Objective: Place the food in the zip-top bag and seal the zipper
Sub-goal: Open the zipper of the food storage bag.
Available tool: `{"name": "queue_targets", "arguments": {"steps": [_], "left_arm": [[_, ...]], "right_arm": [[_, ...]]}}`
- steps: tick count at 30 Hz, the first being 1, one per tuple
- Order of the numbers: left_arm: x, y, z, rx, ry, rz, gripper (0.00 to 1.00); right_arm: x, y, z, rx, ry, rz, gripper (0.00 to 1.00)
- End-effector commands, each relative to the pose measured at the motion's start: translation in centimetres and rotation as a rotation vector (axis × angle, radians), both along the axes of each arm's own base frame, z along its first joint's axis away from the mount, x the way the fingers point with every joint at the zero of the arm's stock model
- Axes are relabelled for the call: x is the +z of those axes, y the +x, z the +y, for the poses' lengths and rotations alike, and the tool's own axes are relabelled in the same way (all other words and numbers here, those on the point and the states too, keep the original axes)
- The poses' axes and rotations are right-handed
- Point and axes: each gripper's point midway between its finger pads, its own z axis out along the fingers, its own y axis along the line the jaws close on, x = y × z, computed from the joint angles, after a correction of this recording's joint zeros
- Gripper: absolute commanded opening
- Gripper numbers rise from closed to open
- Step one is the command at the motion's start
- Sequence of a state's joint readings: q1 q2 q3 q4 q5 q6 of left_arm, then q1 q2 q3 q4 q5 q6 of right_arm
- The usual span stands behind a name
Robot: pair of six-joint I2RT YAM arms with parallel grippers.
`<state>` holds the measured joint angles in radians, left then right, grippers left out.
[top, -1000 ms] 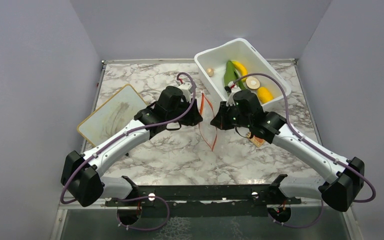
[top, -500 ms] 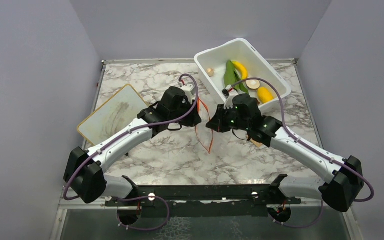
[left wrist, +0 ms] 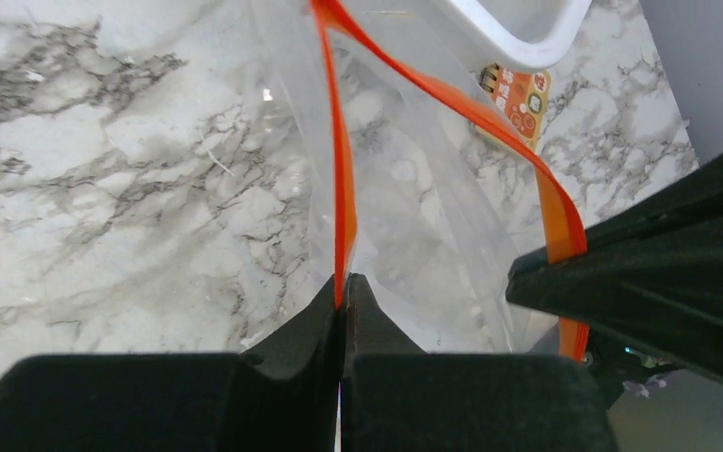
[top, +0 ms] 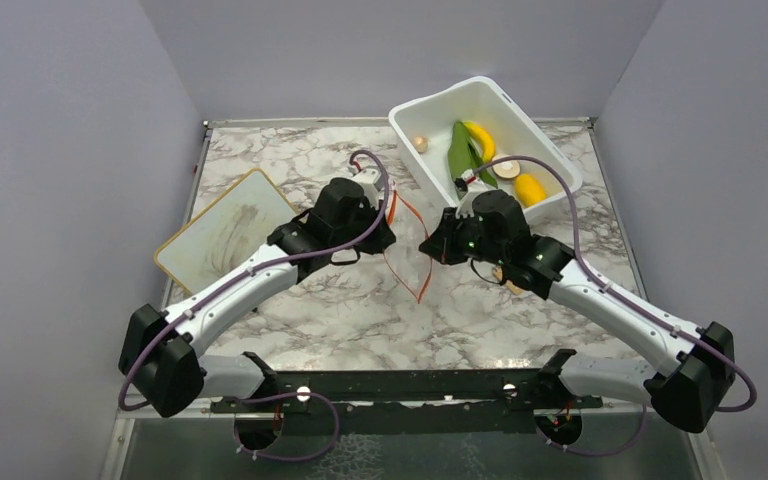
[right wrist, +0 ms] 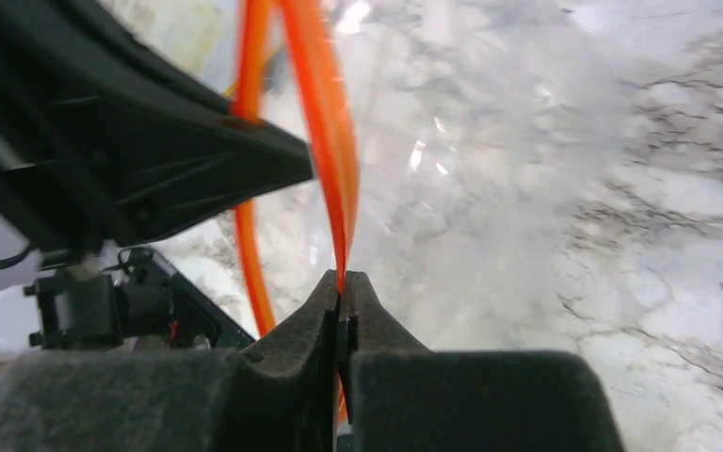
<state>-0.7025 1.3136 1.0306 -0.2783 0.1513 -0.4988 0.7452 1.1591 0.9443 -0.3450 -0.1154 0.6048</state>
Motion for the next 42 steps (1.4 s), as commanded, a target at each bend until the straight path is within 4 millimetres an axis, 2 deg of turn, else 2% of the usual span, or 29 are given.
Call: {"name": "queue_targets", "arguments": {"steps": [1, 3, 6, 14, 16, 18, 20, 22, 25, 27, 30, 36, 40, 42], "left_arm": [[4.2, 0.8, 2.9, 0.090, 0.014, -0.180, 0.00], [4.7, 0.8, 4.2, 0.118, 0.058, -0.209, 0.00], [5.4, 0.7, 5.3, 0.134, 0.111, -0.225, 0.00], [5.4, -0.1, 7.9, 0.131, 0.240, -0.248, 0.00], [5.1, -0.7, 8.2, 0.103, 0.251, -0.259, 0.00], [4.8, -1.4, 7.8, 0.048, 0.235, -0.268, 0.00], [4.2, -2.0, 7.2, -0.011, 0.219, -0.282, 0.00], [3.3, -2.4, 6.8, -0.051, 0.202, -0.294, 0.00], [2.5, -2.8, 6.8, -0.061, 0.190, -0.299, 0.00], [2.0, -2.9, 7.0, -0.063, 0.192, -0.307, 0.00], [1.8, -2.7, 7.1, -0.046, 0.178, -0.336, 0.00], [1.2, -3.2, 7.1, -0.076, 0.166, -0.367, 0.00], [0.8, -3.1, 7.7, -0.059, 0.188, -0.374, 0.00], [0.8, -3.0, 7.9, -0.060, 0.201, -0.378, 0.00]], "right_arm": [[2.4, 1.7, -3.4, -0.180, -0.065, -0.091, 0.01], [2.9, 1.8, -4.3, -0.213, -0.073, -0.114, 0.01], [3.1, 1.6, -4.4, -0.214, -0.064, -0.118, 0.01], [0.5, 1.2, -4.5, -0.232, -0.074, -0.054, 0.01], [0.1, 0.7, -3.5, -0.177, -0.036, -0.046, 0.01], [-0.5, -0.5, -1.5, -0.055, 0.028, -0.042, 0.01], [-2.0, -1.2, -0.3, 0.016, 0.054, -0.015, 0.01], [-3.7, -1.5, 0.1, 0.030, 0.041, 0.030, 0.02], [-4.8, -1.8, 0.7, 0.072, 0.041, 0.047, 0.06], [-4.4, -1.7, 1.1, 0.097, 0.047, 0.027, 0.10], [-3.1, -1.5, 1.2, 0.116, 0.051, -0.022, 0.21], [0.7, 0.2, 0.1, 0.090, -0.019, -0.166, 0.40], [3.8, 1.1, -0.2, 0.095, -0.052, -0.252, 0.61], [4.6, 1.8, -0.5, 0.070, -0.079, -0.277, 0.64]]}}
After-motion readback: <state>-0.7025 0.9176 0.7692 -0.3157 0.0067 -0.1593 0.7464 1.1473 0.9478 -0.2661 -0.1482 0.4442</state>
